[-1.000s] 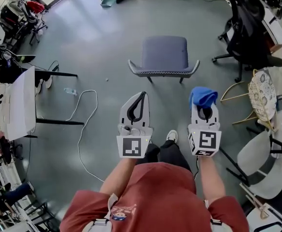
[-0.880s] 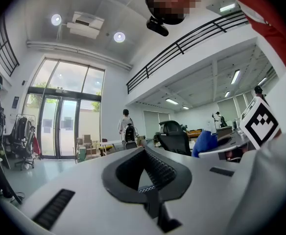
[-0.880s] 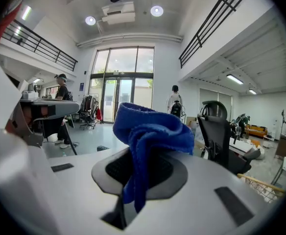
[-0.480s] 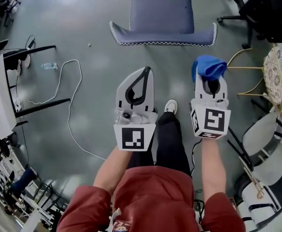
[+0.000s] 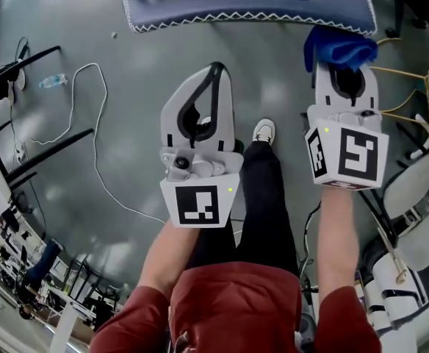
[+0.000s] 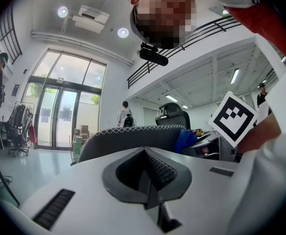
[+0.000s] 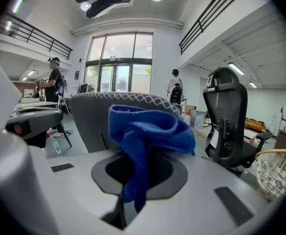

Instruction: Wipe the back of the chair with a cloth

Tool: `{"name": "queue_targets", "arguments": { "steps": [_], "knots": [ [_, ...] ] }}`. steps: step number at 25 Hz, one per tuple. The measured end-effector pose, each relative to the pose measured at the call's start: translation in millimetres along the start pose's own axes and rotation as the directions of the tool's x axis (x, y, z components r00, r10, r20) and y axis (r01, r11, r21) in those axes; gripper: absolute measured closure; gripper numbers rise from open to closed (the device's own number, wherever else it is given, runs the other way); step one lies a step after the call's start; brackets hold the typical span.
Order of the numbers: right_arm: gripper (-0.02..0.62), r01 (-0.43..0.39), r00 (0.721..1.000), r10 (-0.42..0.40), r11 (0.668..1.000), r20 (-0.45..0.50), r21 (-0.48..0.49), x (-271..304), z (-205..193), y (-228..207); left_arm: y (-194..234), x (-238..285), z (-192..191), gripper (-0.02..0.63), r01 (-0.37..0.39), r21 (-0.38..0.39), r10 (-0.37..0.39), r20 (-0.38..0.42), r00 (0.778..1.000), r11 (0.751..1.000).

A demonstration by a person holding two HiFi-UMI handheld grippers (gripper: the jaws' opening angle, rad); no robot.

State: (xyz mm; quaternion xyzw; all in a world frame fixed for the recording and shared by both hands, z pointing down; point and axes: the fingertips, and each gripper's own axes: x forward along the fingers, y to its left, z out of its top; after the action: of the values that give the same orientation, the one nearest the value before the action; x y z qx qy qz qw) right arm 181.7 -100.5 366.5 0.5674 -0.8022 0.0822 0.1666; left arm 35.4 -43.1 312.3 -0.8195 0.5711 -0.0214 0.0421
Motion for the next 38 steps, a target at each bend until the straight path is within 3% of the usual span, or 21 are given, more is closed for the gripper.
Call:
{"name": "queue_targets", "arguments": {
  "steps": [10, 14, 22, 30, 34, 38],
  "knots": [
    [0.535, 0.027, 0.996, -0.026, 1.000, -0.080, 0.016, 45.9, -89.5, -15.2, -12.0, -6.9, -73.3, 0.595, -0.014, -0.007, 0.013, -0.048, 0.999, 1.000],
    [0.535, 0.031, 0.994, -0.038, 0.997, -0.106, -0.066, 73.1, -119.0, -20.6, -13.6, -6.4, -93.8, 0.595, -0.019, -0.007, 0.018, -0.051, 0.999, 1.000],
    [0.535, -0.003, 0.981, -0.010, 0.998, -0.195, -0.070, 122.4, -185.8, -15.1, -13.1, -8.8, -123.5, 0.595, -0.033, -0.011, 0.032, -0.061, 0.998, 0.999],
    [0.537, -0.021, 0.942, -0.004, 0.997, -0.335, -0.072, 162.7, -258.2, -29.4, -15.1, -6.9, -136.8, 0.595, -0.025, -0.007, 0.024, -0.076, 0.997, 1.000],
    [0.535, -0.019, 0.931, -0.003, 0.998, -0.365, -0.057, 165.1, -269.1, -29.8, -12.4, -9.5, -137.6, 0.595, -0.024, -0.002, 0.023, -0.079, 0.997, 1.000],
    [0.535, -0.023, 0.938, 0.008, 0.999, -0.346, -0.039, 147.9, -256.4, -22.8, -10.4, -11.7, -127.5, 0.595, -0.029, 0.004, 0.030, -0.073, 0.997, 1.000]
  ]
}}
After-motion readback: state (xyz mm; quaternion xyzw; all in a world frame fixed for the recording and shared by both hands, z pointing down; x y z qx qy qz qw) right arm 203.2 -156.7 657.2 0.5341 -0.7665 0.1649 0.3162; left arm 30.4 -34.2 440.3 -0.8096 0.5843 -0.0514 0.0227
